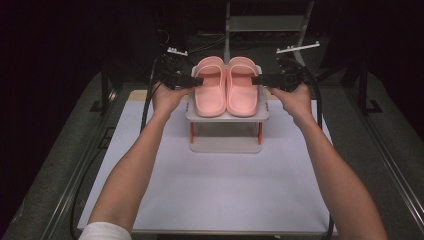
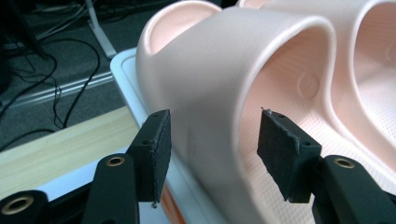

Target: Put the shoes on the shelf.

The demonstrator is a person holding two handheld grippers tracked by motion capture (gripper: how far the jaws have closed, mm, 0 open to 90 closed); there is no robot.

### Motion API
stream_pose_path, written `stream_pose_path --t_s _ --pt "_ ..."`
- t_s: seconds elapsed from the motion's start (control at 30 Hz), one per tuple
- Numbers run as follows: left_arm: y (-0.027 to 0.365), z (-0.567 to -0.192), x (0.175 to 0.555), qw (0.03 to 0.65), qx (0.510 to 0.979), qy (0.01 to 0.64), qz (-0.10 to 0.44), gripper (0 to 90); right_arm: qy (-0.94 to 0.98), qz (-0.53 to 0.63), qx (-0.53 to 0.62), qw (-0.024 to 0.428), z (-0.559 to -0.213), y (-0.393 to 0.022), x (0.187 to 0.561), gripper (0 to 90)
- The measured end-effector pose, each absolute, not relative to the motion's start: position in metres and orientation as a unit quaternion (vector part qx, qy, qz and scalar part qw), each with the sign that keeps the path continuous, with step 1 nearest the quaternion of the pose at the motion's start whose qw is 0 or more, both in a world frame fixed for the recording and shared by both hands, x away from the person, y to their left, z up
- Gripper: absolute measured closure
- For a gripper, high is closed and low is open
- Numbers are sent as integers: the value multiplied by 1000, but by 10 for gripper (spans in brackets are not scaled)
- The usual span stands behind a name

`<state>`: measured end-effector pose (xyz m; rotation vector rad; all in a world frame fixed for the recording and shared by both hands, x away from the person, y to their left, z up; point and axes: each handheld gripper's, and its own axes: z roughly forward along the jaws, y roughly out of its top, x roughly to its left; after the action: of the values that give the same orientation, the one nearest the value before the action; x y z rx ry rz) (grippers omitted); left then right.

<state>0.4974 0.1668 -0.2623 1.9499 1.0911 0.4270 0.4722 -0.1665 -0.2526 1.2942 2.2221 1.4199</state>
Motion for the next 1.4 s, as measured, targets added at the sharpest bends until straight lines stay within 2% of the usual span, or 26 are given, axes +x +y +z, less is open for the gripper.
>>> stream_pose_path --t_s 0.6,0.97,1.4 --pt "175 -259 478 432 778 418 181 378 752 510 412 70 -254 -173 452 551" --pt "180 -259 466 444 776 410 179 355 761 515 391 50 -256 -174 441 498" --pt "186 -259 451 445 777 401 193 287 763 526 374 32 -261 -176 426 447"
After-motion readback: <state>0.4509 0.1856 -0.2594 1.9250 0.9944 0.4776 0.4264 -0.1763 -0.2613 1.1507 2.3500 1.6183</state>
